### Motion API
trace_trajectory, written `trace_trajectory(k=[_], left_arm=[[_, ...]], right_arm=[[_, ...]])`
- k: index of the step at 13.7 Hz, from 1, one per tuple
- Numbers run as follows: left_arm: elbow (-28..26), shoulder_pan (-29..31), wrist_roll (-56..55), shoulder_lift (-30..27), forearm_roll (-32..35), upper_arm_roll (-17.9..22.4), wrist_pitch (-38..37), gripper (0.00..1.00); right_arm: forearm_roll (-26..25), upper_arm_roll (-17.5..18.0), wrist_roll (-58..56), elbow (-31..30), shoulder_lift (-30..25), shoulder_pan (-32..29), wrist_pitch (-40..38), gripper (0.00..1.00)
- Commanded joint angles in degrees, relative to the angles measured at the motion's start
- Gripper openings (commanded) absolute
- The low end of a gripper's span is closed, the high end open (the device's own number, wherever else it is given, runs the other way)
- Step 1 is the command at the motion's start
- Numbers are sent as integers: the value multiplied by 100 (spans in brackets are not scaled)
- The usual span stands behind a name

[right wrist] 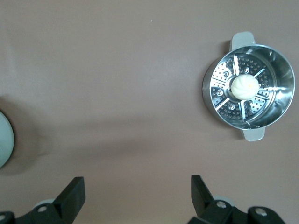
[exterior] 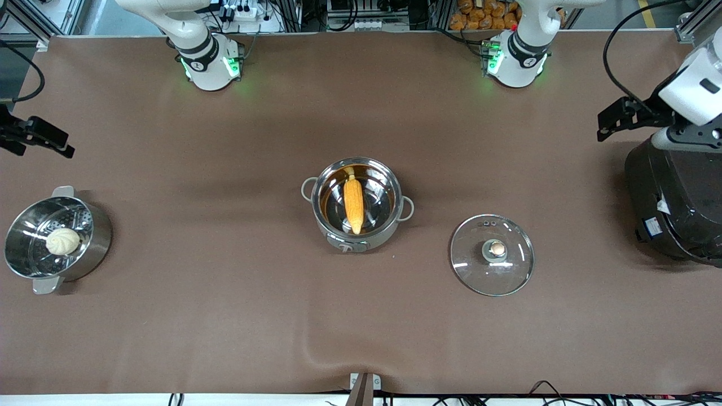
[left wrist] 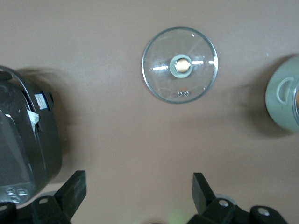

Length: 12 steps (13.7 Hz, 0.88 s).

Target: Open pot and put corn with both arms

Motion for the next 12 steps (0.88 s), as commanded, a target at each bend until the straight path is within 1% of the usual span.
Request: trace_trajectory(k=[1,4,7,12], left_arm=[[232,148,251,43,130,-222,-280,100],[250,175,190,69,95,-248,-280,100],[338,52,110,78,77,-178,-289,100],[347,166,119,78,51,-222,-289,100]], right_arm=[[-121,136,11,-390,-247,-68,211,100],[-112,136,108,214,-11,-59,97,100],[-104,136,108,628,270,-121,53,100],[-42,136,91,980,508,-129,-342,100]])
